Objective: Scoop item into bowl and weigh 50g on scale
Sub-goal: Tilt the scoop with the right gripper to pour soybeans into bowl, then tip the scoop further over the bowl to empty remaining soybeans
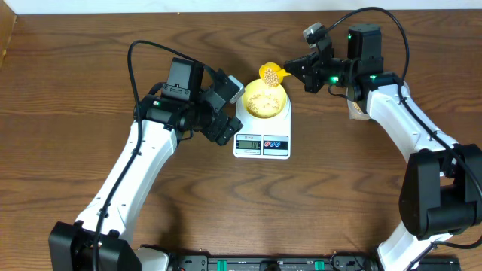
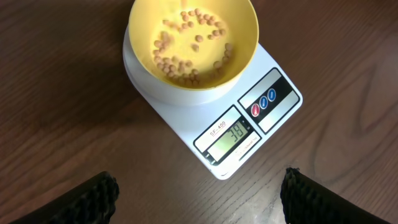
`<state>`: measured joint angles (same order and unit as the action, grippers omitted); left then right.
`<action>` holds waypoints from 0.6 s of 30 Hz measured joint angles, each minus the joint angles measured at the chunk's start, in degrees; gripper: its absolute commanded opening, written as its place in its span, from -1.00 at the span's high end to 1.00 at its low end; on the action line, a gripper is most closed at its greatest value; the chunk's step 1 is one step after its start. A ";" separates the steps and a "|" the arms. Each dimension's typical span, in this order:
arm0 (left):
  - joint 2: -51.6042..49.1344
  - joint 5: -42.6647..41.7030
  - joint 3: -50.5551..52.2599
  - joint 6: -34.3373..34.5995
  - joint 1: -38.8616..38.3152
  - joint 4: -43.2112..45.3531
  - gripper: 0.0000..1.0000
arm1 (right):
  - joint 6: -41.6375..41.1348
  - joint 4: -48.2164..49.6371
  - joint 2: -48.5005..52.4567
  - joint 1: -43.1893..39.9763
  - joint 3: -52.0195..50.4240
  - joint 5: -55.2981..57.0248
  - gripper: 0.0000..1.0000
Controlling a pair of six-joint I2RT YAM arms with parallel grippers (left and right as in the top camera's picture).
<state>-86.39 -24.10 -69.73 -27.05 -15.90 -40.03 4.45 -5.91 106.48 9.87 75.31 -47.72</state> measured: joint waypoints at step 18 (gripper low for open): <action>0.00 0.00 0.00 0.02 0.00 0.00 -0.71 | 0.04 -0.28 0.00 0.26 0.00 -3.93 0.98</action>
<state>-86.39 -24.10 -69.73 -27.03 -15.90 -40.03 4.49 -6.20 106.48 10.13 75.31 -51.66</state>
